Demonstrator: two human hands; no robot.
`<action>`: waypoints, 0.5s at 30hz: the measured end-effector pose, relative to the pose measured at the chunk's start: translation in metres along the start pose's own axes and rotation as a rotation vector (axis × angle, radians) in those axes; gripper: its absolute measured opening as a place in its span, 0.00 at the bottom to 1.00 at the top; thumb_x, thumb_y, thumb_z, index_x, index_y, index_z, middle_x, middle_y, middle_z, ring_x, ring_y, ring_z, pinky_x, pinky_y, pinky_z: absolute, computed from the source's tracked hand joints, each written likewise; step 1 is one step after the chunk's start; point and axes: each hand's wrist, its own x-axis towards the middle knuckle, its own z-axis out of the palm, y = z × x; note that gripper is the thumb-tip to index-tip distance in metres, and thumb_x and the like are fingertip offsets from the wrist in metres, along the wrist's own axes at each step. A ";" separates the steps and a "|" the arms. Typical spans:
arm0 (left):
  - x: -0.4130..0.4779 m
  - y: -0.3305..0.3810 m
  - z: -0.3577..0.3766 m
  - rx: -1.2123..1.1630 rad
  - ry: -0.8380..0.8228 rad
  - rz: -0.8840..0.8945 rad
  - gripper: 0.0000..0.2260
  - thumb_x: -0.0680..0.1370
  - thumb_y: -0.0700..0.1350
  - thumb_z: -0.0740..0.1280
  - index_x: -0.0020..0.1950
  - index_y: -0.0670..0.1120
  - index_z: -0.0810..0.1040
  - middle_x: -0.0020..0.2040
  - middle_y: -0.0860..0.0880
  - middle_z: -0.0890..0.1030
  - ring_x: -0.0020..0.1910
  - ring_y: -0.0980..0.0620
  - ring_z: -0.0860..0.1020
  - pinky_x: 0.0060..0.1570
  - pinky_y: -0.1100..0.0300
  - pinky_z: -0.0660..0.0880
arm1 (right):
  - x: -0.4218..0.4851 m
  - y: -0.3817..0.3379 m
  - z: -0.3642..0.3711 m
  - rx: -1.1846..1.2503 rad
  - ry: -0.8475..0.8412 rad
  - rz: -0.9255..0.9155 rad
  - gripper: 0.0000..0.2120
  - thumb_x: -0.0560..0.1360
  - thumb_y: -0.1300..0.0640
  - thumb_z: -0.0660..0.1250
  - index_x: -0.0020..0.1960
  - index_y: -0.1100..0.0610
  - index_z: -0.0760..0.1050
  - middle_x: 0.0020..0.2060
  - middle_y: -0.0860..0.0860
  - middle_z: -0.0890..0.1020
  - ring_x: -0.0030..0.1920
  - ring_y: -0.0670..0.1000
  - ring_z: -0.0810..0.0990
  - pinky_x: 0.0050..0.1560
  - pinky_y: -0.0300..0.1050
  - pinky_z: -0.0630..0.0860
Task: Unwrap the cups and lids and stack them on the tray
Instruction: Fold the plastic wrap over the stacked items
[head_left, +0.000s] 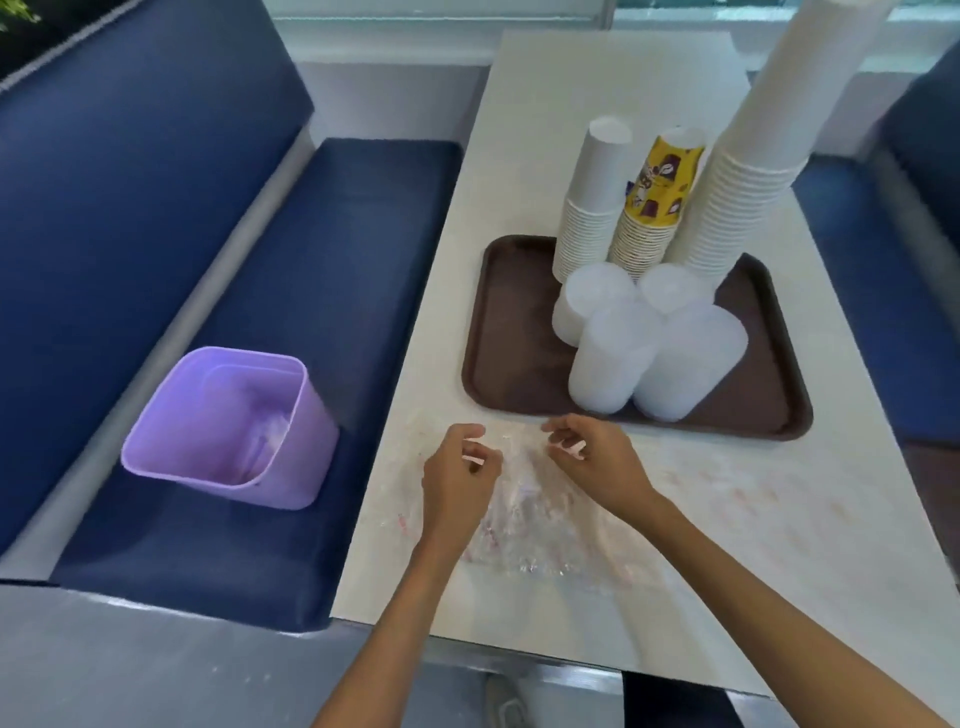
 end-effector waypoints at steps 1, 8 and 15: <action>-0.004 -0.002 0.007 0.045 -0.013 -0.006 0.11 0.77 0.41 0.69 0.58 0.48 0.73 0.47 0.50 0.79 0.39 0.59 0.76 0.36 0.74 0.71 | -0.007 0.008 -0.004 -0.046 -0.015 0.016 0.11 0.74 0.60 0.69 0.56 0.56 0.79 0.47 0.50 0.82 0.46 0.48 0.79 0.48 0.39 0.73; -0.015 -0.007 0.038 0.316 -0.037 -0.034 0.20 0.76 0.47 0.69 0.66 0.46 0.70 0.63 0.47 0.73 0.58 0.48 0.75 0.53 0.60 0.72 | -0.034 0.035 -0.017 -0.163 -0.037 0.057 0.13 0.76 0.58 0.68 0.60 0.54 0.78 0.54 0.51 0.80 0.53 0.49 0.78 0.48 0.34 0.67; -0.013 -0.004 0.050 0.451 -0.042 -0.085 0.24 0.76 0.50 0.70 0.68 0.43 0.69 0.60 0.45 0.76 0.60 0.46 0.73 0.56 0.54 0.73 | -0.034 0.038 -0.017 -0.133 -0.045 0.052 0.13 0.75 0.60 0.68 0.60 0.56 0.78 0.55 0.52 0.80 0.53 0.50 0.78 0.51 0.33 0.68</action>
